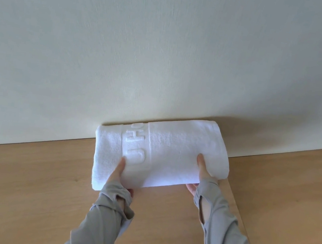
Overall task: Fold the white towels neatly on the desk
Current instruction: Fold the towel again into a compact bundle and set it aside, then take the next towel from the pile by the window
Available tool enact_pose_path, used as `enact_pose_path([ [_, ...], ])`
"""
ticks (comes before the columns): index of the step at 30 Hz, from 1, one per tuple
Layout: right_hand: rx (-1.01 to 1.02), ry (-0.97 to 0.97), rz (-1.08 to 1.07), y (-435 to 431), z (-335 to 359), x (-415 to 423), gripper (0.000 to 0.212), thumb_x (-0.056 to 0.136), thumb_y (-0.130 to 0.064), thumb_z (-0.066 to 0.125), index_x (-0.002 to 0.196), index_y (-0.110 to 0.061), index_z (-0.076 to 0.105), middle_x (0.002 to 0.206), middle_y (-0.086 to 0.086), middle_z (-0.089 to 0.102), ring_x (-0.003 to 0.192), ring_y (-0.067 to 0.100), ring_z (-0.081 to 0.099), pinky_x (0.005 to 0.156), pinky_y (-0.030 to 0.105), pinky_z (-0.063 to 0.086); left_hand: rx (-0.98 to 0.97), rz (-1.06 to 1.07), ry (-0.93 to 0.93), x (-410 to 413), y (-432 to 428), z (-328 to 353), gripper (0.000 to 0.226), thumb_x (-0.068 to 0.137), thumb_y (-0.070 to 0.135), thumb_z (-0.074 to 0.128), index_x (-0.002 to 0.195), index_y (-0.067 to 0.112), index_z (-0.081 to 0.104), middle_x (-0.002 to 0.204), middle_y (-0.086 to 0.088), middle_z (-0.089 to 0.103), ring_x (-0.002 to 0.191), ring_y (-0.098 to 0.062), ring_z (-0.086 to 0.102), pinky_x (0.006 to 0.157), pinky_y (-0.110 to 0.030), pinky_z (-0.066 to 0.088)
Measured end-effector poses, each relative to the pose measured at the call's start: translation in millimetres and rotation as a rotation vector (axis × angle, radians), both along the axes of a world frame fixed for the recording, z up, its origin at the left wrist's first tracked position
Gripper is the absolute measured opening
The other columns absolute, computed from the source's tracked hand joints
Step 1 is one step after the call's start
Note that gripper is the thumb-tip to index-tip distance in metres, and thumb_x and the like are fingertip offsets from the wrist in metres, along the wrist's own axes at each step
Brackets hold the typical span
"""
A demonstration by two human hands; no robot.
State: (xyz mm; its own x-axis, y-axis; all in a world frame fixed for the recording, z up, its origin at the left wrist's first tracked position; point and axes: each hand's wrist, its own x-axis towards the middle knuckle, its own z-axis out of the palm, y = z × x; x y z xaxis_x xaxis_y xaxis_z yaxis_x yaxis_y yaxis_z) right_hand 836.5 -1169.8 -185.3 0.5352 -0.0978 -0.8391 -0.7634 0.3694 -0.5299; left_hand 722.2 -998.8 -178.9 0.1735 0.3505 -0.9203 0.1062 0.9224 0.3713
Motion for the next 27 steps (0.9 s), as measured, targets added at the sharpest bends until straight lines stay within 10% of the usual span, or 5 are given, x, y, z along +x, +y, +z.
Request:
enact_pose_path([
  [10,-0.718,-0.548,0.265,10.4,35.4,-36.9,0.082,0.083,-0.032,0.068,0.145,-0.004,0.023,0.152,0.013,0.025,0.141,0.026,0.022,0.113,0.043,0.025,-0.052,-0.494,0.015,-22.0,4.7,43.1,0.078,0.065,0.049,0.08,0.116,0.001,0.044,0.112,-0.02,0.051,0.094,-0.031,0.055,0.082,-0.04,0.049],
  [15,-0.716,-0.876,0.501,54.6,89.2,-46.0,0.055,0.095,-0.021,0.049,0.144,-0.008,0.027,0.15,0.009,0.029,0.139,0.023,0.026,0.113,0.035,0.024,0.004,-0.679,-0.233,-31.2,22.2,111.8,0.051,0.088,0.042,0.059,0.116,0.0,0.052,0.12,-0.015,0.055,0.104,-0.027,0.059,0.087,-0.041,0.048],
  [18,-0.725,-1.036,0.709,85.0,124.8,-56.7,0.053,0.096,-0.02,0.047,0.144,-0.007,0.028,0.149,0.009,0.03,0.139,0.023,0.026,0.114,0.032,0.022,0.449,-0.846,-0.193,-41.3,38.5,155.2,0.041,0.093,0.039,0.051,0.121,0.009,0.055,0.128,-0.007,0.057,0.111,-0.022,0.056,0.098,-0.036,0.041],
  [22,-0.812,-1.253,0.967,118.7,169.3,-75.5,0.054,0.097,-0.022,0.045,0.144,-0.004,0.027,0.149,0.011,0.03,0.138,0.023,0.025,0.113,0.029,0.019,1.481,-1.317,0.443,-81.2,81.5,186.3,0.058,0.096,0.046,0.038,0.144,0.016,0.029,0.15,-0.002,0.032,0.137,-0.022,0.029,0.112,-0.034,0.023],
  [27,-1.013,-1.455,1.158,164.6,222.0,-113.9,0.057,0.097,-0.028,0.043,0.145,-0.004,0.024,0.151,0.009,0.028,0.14,0.022,0.023,0.112,0.029,0.017,1.738,-1.456,0.835,-150.7,149.4,221.3,0.066,0.098,0.049,0.026,0.15,0.014,0.004,0.159,0.0,0.005,0.146,-0.018,0.002,0.119,-0.039,0.0],
])
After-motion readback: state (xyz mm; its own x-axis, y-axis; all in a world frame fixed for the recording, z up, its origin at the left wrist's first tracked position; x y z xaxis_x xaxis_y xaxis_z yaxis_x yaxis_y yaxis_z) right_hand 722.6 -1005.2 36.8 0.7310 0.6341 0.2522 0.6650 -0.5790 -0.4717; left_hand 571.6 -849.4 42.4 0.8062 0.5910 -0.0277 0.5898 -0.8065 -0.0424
